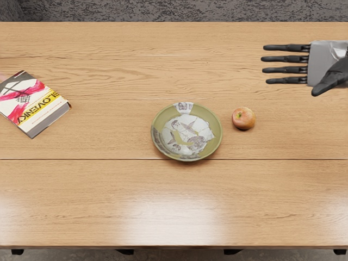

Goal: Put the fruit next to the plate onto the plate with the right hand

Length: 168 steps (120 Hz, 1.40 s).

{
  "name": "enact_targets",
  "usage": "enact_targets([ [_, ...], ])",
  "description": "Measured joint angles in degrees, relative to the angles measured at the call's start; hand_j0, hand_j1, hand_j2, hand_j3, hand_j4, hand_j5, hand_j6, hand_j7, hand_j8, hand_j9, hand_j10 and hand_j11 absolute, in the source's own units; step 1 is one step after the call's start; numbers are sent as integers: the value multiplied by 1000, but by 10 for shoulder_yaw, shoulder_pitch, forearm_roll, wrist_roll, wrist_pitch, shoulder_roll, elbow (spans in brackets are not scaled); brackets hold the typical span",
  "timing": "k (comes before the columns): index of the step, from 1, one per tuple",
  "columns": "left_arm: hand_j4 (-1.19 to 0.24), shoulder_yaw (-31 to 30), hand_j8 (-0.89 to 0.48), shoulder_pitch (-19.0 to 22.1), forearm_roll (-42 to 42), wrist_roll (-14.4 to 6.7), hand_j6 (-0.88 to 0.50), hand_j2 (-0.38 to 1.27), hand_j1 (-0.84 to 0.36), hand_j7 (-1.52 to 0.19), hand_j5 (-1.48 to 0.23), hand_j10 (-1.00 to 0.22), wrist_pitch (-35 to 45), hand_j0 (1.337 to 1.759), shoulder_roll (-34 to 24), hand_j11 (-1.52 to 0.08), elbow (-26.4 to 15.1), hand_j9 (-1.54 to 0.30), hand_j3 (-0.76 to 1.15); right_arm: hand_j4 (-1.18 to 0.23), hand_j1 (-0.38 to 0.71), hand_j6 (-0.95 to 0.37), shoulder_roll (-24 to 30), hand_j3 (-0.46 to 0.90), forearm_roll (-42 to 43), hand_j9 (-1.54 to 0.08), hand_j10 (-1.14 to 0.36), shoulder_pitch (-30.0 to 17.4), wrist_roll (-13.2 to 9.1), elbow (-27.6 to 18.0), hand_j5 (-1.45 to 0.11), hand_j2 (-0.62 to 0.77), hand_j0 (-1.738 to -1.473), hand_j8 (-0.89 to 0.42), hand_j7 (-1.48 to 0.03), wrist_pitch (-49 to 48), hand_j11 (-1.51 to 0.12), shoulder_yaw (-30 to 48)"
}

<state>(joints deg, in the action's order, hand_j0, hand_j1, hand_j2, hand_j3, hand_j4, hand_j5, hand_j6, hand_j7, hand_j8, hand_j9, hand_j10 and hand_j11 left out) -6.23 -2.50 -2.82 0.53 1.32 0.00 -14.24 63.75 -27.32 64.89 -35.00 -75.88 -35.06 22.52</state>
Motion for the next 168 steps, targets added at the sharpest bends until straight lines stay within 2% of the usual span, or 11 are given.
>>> enact_targets([
  [23,0,0,0,0,0,0,0,0,349,0,0,0,0,1658,0,0,0,0,0,-16,-323,-15,-6,0,33,-27,-18,3,0,-9,-27,-5,-1658,-16,-27,0,-27,8],
  [32,0,0,0,0,0,0,0,0,349,0,0,0,0,1658,0,0,0,0,0,-20,-320,-18,-5,0,115,-31,-21,6,0,-75,-31,-6,-1658,-20,-31,31,-31,36],
  [41,0,0,0,0,0,0,0,0,349,0,0,0,0,1658,0,0,0,0,0,-23,-317,-22,-7,0,220,-34,-24,19,0,-148,-34,-6,-1658,-23,-34,157,-34,58],
  [52,0,0,0,0,0,0,0,0,349,0,0,0,0,1658,0,0,0,0,0,-26,-315,-25,-43,0,344,-36,-27,32,0,-193,-36,-6,-1658,-26,-36,302,-36,59],
  [71,0,0,0,0,0,0,0,0,349,0,0,0,0,1658,0,0,0,0,0,-43,-298,-44,-138,0,537,-56,-44,68,0,-217,-56,-9,-1658,-44,-56,518,-56,-60],
  [86,0,0,0,0,0,0,0,0,349,0,0,0,0,1658,0,0,0,0,0,-91,-242,-92,-205,0,604,-117,-91,122,0,-222,-117,-17,-1658,-92,-117,644,-117,-196],
  [108,0,0,0,0,0,0,0,0,349,0,0,0,0,1658,0,0,0,0,0,-157,-163,-158,-267,0,626,-203,-157,150,0,-200,-203,-30,-1658,-158,-203,691,-203,-313],
  [128,0,0,0,0,0,0,0,0,349,0,0,0,0,1658,0,0,0,0,0,-235,-70,-236,-305,0,631,-304,-235,154,0,-165,-304,-45,-1658,-236,-304,699,-304,-378],
  [168,0,0,0,0,0,0,0,0,349,0,0,0,0,1658,0,0,0,0,0,-305,15,-306,-398,0,639,-396,-306,121,0,-16,-396,-59,-1658,-306,-396,701,-396,-413],
])
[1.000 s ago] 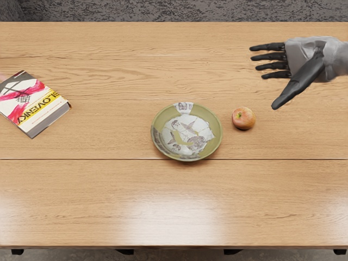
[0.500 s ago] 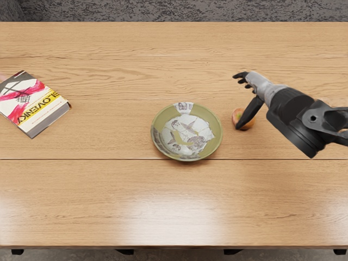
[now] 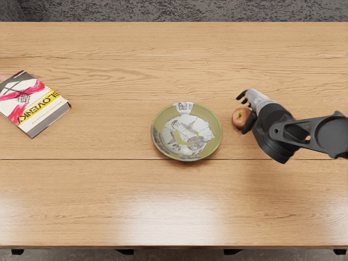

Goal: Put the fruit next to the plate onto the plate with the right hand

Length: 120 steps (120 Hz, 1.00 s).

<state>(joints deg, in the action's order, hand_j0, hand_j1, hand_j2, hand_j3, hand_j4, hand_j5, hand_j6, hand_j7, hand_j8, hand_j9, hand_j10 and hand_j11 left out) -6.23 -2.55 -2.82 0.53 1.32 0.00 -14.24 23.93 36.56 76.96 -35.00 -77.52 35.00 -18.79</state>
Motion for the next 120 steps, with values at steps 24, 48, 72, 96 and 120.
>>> enact_targets([
  [24,0,0,0,0,0,0,0,0,349,0,0,0,0,1658,0,0,0,0,0,-327,35,-330,-33,0,14,-432,-327,-28,0,66,-432,-87,-1657,-327,-428,0,-432,3],
  [48,0,0,0,0,0,0,0,0,349,0,0,0,0,1658,0,0,0,0,0,-394,113,-396,-62,0,21,-516,-394,-39,0,95,-516,-86,-1658,-395,-513,0,-516,8],
  [72,0,0,0,0,0,0,0,0,349,0,0,0,0,1658,0,0,0,0,0,-538,222,-380,-66,0,20,-729,-436,-41,0,98,-735,13,-1655,-288,-718,-1,-730,18],
  [96,0,0,0,0,0,0,0,0,349,0,0,0,0,1658,0,0,0,0,0,-571,239,-330,-61,0,19,-867,-378,-40,0,98,-873,28,-1650,-212,-839,-1,-858,47],
  [120,0,0,0,0,0,0,0,0,349,0,0,0,0,1658,0,0,0,0,0,-565,221,-335,-40,-1,19,-903,-383,-38,0,69,-911,10,-1648,-209,-866,-1,-889,133],
])
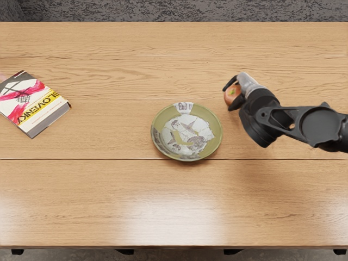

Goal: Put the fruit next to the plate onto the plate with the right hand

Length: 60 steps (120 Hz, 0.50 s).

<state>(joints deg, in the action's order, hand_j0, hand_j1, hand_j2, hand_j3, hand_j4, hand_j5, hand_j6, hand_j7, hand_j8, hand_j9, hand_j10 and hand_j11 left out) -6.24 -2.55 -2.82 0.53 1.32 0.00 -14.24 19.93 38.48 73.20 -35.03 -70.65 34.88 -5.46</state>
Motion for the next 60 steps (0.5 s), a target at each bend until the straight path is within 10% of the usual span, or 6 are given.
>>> enact_targets([
  [26,0,0,0,0,0,0,0,0,349,0,0,0,0,1658,0,0,0,0,0,-556,222,-336,9,0,1,-919,-380,2,0,-105,-925,11,-1647,-198,-873,0,-899,65],
  [60,0,0,0,0,0,0,0,0,349,0,0,0,0,1658,0,0,0,0,0,-514,207,-336,-42,0,0,-874,-381,-28,1,-127,-884,8,-1650,-204,-820,0,-850,68],
])
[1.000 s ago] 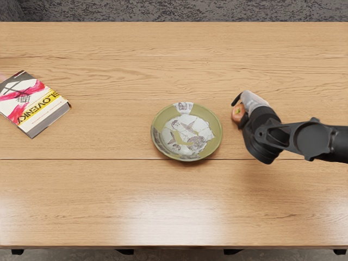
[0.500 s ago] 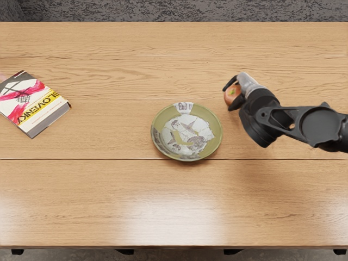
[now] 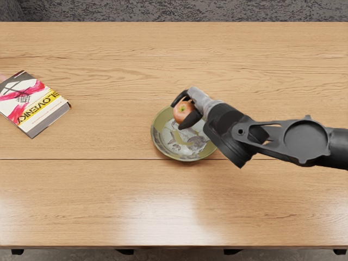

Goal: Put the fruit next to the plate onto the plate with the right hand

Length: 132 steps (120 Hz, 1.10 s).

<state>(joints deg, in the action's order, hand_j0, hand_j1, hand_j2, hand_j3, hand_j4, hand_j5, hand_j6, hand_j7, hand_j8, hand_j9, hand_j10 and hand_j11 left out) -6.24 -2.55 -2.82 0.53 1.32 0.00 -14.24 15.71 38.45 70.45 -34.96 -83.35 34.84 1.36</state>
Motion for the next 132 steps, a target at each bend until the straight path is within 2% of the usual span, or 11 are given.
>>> enact_targets([
  [8,0,0,0,0,0,0,0,0,349,0,0,0,0,1658,0,0,0,0,0,-377,60,-249,0,0,3,-639,-281,-4,0,1,-647,5,-1652,-154,-601,1,-622,0],
  [17,0,0,0,0,0,0,0,0,349,0,0,0,0,1658,0,0,0,0,0,-268,-58,-180,3,0,5,-451,-202,-5,0,1,-457,3,-1654,-114,-425,1,-440,3],
  [30,0,0,0,0,0,0,0,0,349,0,0,0,0,1658,0,0,0,0,0,-167,-167,-116,45,0,6,-277,-128,-6,0,-1,-281,0,-1656,-77,-262,0,-270,59],
  [40,0,0,0,0,0,0,0,0,349,0,0,0,0,1658,0,0,0,0,0,-119,-220,-84,80,0,4,-194,-93,-24,0,-8,-196,-1,-1656,-58,-184,-70,-189,138],
  [44,0,0,0,0,0,0,0,0,349,0,0,0,0,1658,0,0,0,0,0,-104,-235,-75,88,0,3,-169,-82,-48,0,-12,-171,-1,-1657,-53,-160,-127,-165,193],
  [59,0,0,0,0,0,0,0,0,349,0,0,0,0,1658,0,0,0,0,0,-68,-274,-52,100,0,-38,-106,-56,-187,0,-20,-107,-3,-1657,-40,-101,-352,-104,463],
  [71,0,0,0,1,0,0,0,0,349,0,0,0,0,1658,0,0,0,0,0,-51,-293,-41,111,0,-122,-77,-43,-273,0,-22,-77,-3,-1658,-34,-74,-531,-75,585],
  [79,0,0,0,0,0,0,0,0,349,0,0,0,0,1658,0,0,0,0,0,-43,-301,-36,120,0,-177,-63,-37,-336,0,-22,-64,-3,-1658,-30,-61,-610,-62,645],
  [95,0,0,0,0,0,0,0,0,349,0,0,0,0,1658,0,0,0,0,0,-32,-312,-28,138,0,-262,-46,-29,-438,0,-20,-46,-3,-1658,-25,-45,-674,-45,726],
  [113,0,-1,0,3,0,0,0,0,349,0,0,0,0,1658,0,0,0,0,0,-26,-319,-24,148,0,-345,-36,-24,-518,0,0,-36,-3,-1658,-22,-35,-693,-36,811],
  [132,0,-1,0,3,0,0,0,0,349,0,0,0,0,1658,0,0,0,0,0,-22,-322,-21,150,0,-384,-31,-22,-562,0,16,-31,-3,-1658,-21,-30,-697,-31,870],
])
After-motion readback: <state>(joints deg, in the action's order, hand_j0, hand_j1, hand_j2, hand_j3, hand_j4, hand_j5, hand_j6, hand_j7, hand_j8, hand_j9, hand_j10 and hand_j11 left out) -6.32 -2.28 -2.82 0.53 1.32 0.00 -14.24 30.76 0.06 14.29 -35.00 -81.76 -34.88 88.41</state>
